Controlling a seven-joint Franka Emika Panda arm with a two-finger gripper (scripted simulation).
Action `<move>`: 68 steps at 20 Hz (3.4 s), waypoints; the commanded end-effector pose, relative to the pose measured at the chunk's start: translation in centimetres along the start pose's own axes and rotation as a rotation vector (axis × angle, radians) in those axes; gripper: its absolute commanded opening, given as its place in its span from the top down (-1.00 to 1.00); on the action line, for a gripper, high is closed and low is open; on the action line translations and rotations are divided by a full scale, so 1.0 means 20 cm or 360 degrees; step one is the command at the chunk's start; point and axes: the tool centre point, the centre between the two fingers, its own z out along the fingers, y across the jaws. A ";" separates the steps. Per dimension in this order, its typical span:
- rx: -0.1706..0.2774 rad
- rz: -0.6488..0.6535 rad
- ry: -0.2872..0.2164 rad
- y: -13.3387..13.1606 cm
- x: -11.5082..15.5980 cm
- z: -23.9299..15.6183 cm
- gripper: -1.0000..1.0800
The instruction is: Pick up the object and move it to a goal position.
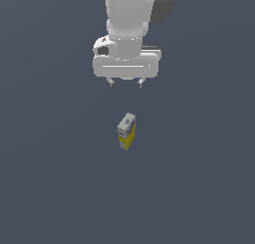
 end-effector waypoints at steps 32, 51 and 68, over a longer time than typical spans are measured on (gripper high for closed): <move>-0.0001 0.0309 -0.0045 0.03 0.10 0.24 -0.92; 0.0005 0.0772 -0.0022 -0.03 0.29 0.58 -0.92; 0.0005 0.0780 -0.0022 -0.03 0.28 0.80 -0.92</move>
